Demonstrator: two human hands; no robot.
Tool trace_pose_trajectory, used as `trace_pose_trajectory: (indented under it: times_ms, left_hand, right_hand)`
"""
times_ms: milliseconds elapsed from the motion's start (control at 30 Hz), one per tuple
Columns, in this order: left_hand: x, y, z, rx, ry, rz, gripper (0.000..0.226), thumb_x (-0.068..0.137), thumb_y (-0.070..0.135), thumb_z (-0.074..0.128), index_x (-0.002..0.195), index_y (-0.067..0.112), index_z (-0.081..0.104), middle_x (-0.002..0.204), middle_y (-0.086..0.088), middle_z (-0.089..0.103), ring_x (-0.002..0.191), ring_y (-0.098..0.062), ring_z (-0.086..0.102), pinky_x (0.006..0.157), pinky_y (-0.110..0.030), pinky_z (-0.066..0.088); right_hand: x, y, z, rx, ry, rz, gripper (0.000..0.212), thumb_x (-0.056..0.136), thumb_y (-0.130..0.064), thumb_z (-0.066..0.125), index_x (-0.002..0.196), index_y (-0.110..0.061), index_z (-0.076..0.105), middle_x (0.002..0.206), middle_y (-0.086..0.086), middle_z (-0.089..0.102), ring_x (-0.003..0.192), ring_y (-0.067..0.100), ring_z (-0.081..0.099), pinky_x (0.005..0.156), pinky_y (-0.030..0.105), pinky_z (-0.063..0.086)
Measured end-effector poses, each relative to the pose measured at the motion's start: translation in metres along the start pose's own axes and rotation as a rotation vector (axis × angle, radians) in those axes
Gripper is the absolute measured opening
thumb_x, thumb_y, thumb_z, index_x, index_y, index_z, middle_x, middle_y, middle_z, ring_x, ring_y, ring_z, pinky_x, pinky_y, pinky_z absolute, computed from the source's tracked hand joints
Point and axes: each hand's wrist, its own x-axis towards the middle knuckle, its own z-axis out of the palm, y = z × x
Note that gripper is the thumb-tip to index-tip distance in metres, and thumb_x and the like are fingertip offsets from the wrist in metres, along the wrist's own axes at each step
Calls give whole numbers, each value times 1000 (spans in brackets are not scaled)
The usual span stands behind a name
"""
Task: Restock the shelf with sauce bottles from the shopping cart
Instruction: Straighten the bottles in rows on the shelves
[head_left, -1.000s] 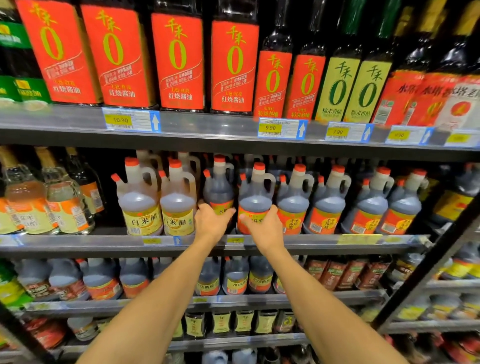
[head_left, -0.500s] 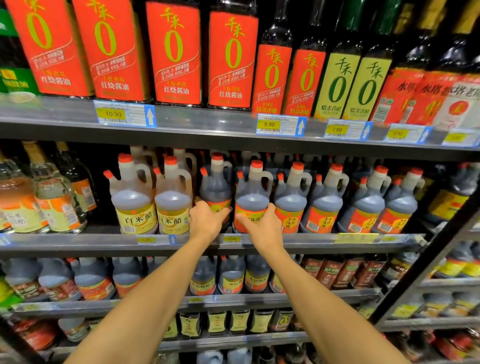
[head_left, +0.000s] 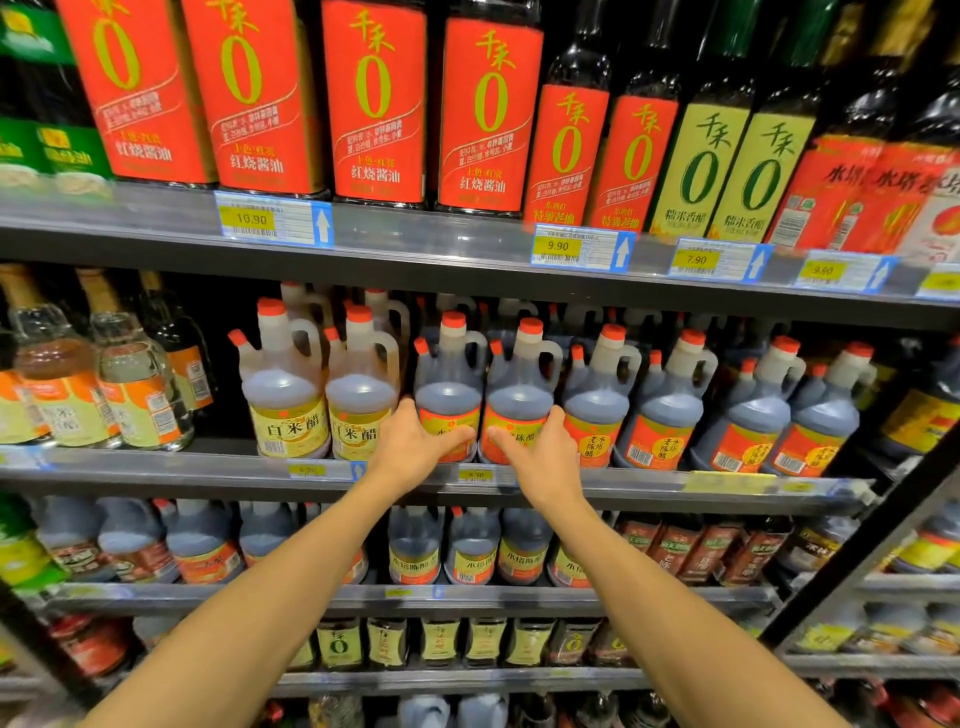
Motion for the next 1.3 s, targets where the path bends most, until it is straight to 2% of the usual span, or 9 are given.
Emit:
trace_pose_trajectory:
  times_ms: [100,233,400,467,567,700,933,1133,1300]
  left_hand:
    - [-5,-3,-4,-3,-24,42,62,71,51,89,112,14,58,112,-3,68,102,-19,66,81,-31,53]
    - [-10,-8,-3,11,-3,80,58,75,52,85,111,18,55,111,-1,66,101,-16,63,79,-26,48]
    - [-23,-4,8,-18,104,112,64,80,48,82,124,14,51,120,-5,62,108,-21,60,87,-34,51]
    - [-31,-1,12,-38,127,84,77,76,60,79,131,17,47,125,-4,61,115,-25,61,94,-43,54]
    - [-32,-1,17,-50,159,40,94,68,72,76,138,18,43,129,-6,61,121,-29,59,96,-51,54]
    - [-26,6,15,-32,200,28,84,73,52,86,134,11,48,125,-11,63,118,-33,60,95,-51,54]
    - [-23,1,12,-44,170,81,63,78,40,87,124,12,55,118,-6,65,108,-23,63,83,-28,48]
    - [-19,-6,5,-8,129,116,66,77,48,86,124,16,53,119,-5,67,109,-23,65,90,-42,57]
    - [-17,-8,3,-11,118,125,63,77,46,86,121,17,53,119,-5,68,109,-23,65,91,-43,57]
  right_hand:
    - [-1,1,0,1,-3,1,72,84,-59,74,127,-12,41,117,10,63,104,30,63,75,37,48]
    - [-3,-1,0,12,-13,-1,75,84,-59,74,130,-11,40,120,10,62,107,30,62,79,39,50]
    - [-3,-3,-2,24,-12,9,74,83,-58,75,130,-12,41,118,8,62,105,29,62,78,37,49]
    - [-3,-3,-1,27,-2,15,74,81,-58,76,128,-13,41,118,8,62,107,30,63,78,38,50]
    - [-5,-1,1,65,14,20,86,77,-57,81,137,-11,40,132,8,60,120,29,59,92,46,55]
    - [-8,-2,3,108,40,13,93,74,-53,85,142,-10,39,140,8,57,127,28,56,99,48,53]
    - [-7,-1,2,79,34,-7,83,76,-51,84,135,-10,41,131,9,61,119,29,60,92,47,55]
    - [-6,0,0,64,9,-8,77,79,-49,83,131,-13,41,129,9,61,117,29,60,92,47,55]
    - [-6,0,-1,70,4,-11,78,79,-50,83,133,-14,40,135,9,59,122,30,58,96,49,54]
